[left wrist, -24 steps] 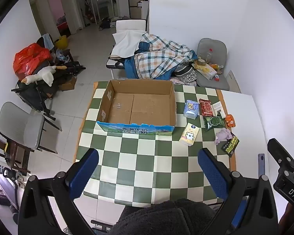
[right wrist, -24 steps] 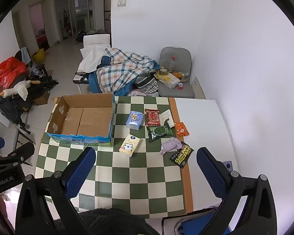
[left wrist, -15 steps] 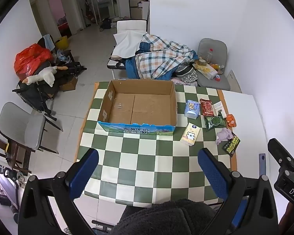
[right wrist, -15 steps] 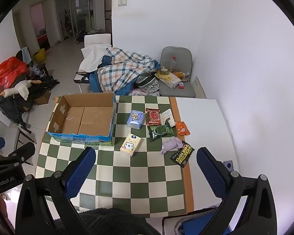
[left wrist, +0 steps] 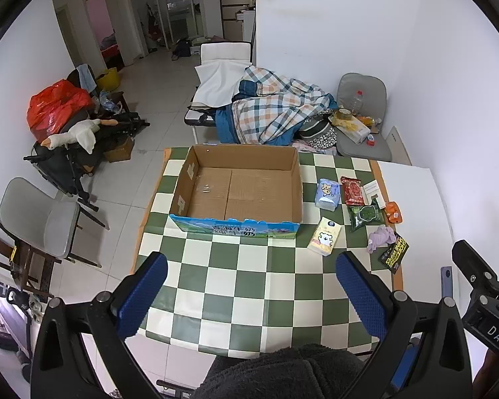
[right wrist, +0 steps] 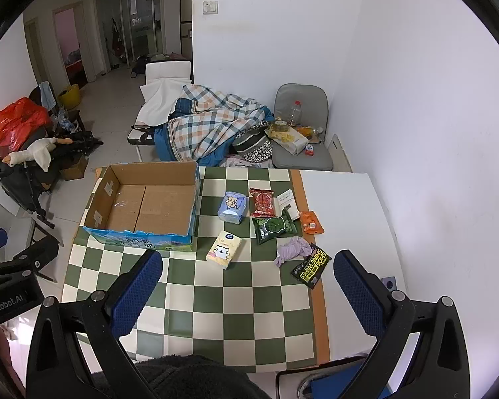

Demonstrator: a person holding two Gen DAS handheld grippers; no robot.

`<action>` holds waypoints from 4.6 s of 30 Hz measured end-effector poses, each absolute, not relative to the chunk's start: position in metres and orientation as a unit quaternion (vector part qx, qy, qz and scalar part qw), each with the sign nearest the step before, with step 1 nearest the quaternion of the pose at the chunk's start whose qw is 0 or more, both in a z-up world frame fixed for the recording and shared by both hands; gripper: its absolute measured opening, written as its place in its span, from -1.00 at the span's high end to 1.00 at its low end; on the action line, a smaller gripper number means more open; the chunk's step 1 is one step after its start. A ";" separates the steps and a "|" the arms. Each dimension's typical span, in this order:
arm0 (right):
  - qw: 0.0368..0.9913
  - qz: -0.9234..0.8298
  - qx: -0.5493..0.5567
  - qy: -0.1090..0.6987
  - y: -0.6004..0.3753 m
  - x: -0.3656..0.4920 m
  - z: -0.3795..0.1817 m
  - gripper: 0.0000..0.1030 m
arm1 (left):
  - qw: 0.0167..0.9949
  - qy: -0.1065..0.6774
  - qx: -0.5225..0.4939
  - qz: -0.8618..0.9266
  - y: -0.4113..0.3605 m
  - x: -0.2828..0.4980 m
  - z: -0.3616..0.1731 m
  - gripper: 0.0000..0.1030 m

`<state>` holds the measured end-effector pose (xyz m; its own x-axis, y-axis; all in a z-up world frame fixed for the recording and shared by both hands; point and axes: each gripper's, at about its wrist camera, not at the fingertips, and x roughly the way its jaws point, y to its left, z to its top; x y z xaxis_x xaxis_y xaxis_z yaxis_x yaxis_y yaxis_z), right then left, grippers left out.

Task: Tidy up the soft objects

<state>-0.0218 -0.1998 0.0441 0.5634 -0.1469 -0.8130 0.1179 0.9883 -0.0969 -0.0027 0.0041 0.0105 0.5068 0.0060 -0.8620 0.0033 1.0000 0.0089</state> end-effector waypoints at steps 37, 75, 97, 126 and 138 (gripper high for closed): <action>0.883 -0.075 -0.012 0.464 -0.196 -0.026 0.043 -1.00 | 0.867 0.498 0.004 -0.004 -0.002 -0.004 0.010 -1.00; 0.884 -0.078 -0.009 0.462 -0.200 -0.028 0.041 -1.00 | 0.867 0.499 0.003 -0.006 -0.003 -0.002 0.011 -1.00; 0.771 -0.156 0.136 0.602 -0.408 0.085 -0.179 -1.00 | 0.709 0.666 0.165 -0.163 -0.208 0.193 -0.230 -0.82; 0.611 -0.229 0.252 0.714 -0.521 0.150 -0.514 -0.71 | 0.558 0.805 0.163 -0.114 -0.220 0.262 -0.437 -0.24; 0.612 -0.236 0.247 0.713 -0.503 0.159 -0.523 -0.20 | 0.587 0.788 0.153 -0.102 -0.210 0.264 -0.438 -0.19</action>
